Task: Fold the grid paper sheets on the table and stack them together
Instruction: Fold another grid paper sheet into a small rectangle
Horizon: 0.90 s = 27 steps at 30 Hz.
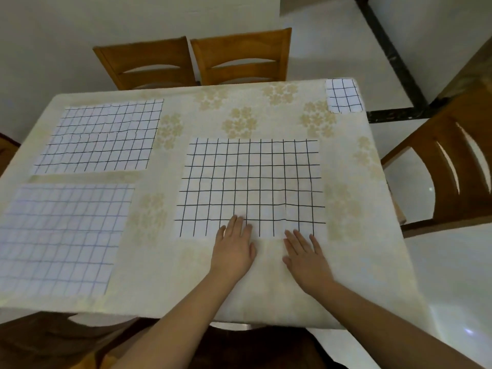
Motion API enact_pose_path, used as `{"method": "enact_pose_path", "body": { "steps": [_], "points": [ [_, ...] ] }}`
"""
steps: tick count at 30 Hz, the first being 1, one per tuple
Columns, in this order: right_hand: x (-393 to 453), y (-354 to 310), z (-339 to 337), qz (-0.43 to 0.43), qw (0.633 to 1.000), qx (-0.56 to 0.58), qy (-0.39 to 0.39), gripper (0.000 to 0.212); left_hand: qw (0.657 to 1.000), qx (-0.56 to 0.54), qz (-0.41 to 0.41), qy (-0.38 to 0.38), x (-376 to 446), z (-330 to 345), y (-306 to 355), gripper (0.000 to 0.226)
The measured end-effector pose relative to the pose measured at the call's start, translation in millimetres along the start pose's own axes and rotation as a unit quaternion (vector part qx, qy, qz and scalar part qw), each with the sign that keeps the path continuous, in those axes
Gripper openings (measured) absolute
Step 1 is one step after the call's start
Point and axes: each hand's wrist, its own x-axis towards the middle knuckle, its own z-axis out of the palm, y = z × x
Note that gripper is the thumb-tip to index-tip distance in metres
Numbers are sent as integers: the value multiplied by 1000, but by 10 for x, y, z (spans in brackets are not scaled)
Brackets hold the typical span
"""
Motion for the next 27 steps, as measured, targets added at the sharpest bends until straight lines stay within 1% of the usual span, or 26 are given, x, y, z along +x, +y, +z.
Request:
{"method": "enact_pose_path", "body": {
  "steps": [4, 6, 8, 10, 13, 15, 20, 23, 25, 27],
  "points": [
    [-380, -192, 89, 30, 998, 7, -48, 57, 1000, -13, 25, 1, -283, 50, -21, 53],
    [-598, -257, 112, 41, 997, 15, -60, 58, 999, -15, 37, 4, -436, 64, -73, 51],
    [-798, -291, 133, 48, 996, 23, -70, 68, 999, -22, 48, -8, -566, 100, -149, 52],
    [-963, -313, 143, 54, 997, 16, -58, 77, 998, -17, 51, -8, -681, 100, -221, 52],
    [-1077, -332, 86, 77, 997, 16, -23, 75, 998, -10, 54, -16, -789, 105, -323, 52],
    [-1063, -327, 22, 76, 997, 12, 10, 71, 998, -2, 58, -17, -830, 108, -382, 52],
    [-852, -292, -109, 38, 996, 8, 85, 72, 998, -19, 63, 2, -820, 88, -466, 48],
    [-694, -271, -171, 0, 986, 23, 167, 72, 998, -28, 60, 6, -721, 74, -495, 45],
    [-582, -223, -236, -4, 977, 40, 209, 65, 998, -29, 54, 17, -628, 66, -507, 46],
    [-445, -135, -260, -5, 972, 42, 231, 51, 998, -40, 43, 16, -520, 66, -529, 47]
  ]
}}
